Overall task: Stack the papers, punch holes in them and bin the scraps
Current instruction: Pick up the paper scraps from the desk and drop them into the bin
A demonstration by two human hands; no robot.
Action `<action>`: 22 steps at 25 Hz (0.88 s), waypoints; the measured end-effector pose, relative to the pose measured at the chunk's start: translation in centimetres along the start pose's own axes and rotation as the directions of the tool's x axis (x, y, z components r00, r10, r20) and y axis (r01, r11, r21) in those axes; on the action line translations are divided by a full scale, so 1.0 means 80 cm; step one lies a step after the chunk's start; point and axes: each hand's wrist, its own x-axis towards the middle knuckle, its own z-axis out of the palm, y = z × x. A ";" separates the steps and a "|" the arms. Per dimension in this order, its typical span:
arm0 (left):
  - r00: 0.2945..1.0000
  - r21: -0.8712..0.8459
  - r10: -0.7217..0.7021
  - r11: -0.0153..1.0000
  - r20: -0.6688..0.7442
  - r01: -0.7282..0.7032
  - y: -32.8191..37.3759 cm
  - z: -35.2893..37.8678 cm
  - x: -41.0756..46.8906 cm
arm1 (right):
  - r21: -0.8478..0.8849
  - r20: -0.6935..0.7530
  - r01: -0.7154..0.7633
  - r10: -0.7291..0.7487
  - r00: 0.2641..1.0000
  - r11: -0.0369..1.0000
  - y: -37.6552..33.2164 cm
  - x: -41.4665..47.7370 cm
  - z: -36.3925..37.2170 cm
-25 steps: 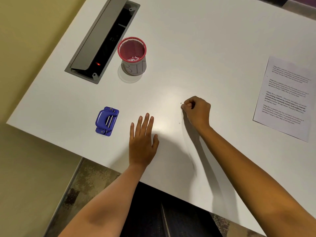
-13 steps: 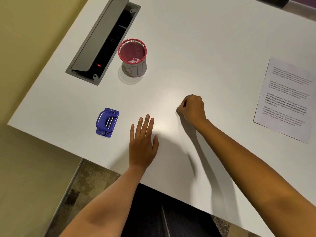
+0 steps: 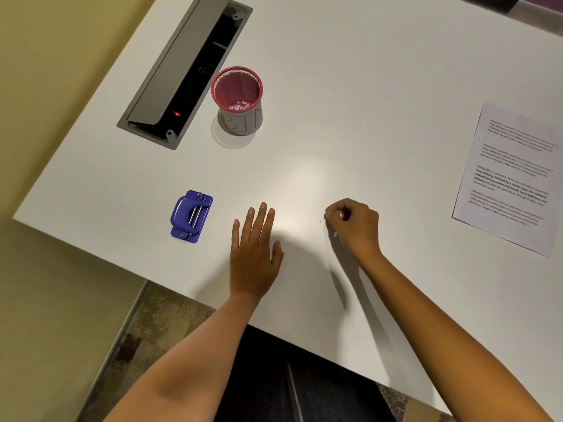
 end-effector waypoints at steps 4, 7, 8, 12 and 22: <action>1.000 -0.001 -0.007 1.000 0.003 0.007 0.000 0.000 0.000 | -0.180 0.066 0.172 -0.162 0.985 0.969 0.001 -0.011 0.009; 1.000 -0.001 -0.007 1.000 0.007 0.007 0.000 0.000 0.000 | -0.305 0.103 0.208 -0.185 0.977 0.929 -0.003 -0.009 0.009; 1.000 -0.002 -0.007 1.000 0.006 0.007 0.000 0.000 0.001 | -0.347 0.110 0.219 -0.192 0.975 0.912 -0.006 -0.009 0.010; 1.000 0.002 -0.006 1.000 0.005 0.006 0.000 0.000 0.000 | -0.482 0.158 0.246 -0.193 0.968 0.841 -0.013 -0.013 0.016; 1.000 0.002 0.002 1.000 0.002 -0.002 -0.001 0.001 0.000 | -0.467 0.178 0.177 -0.103 0.979 0.866 -0.014 -0.011 0.019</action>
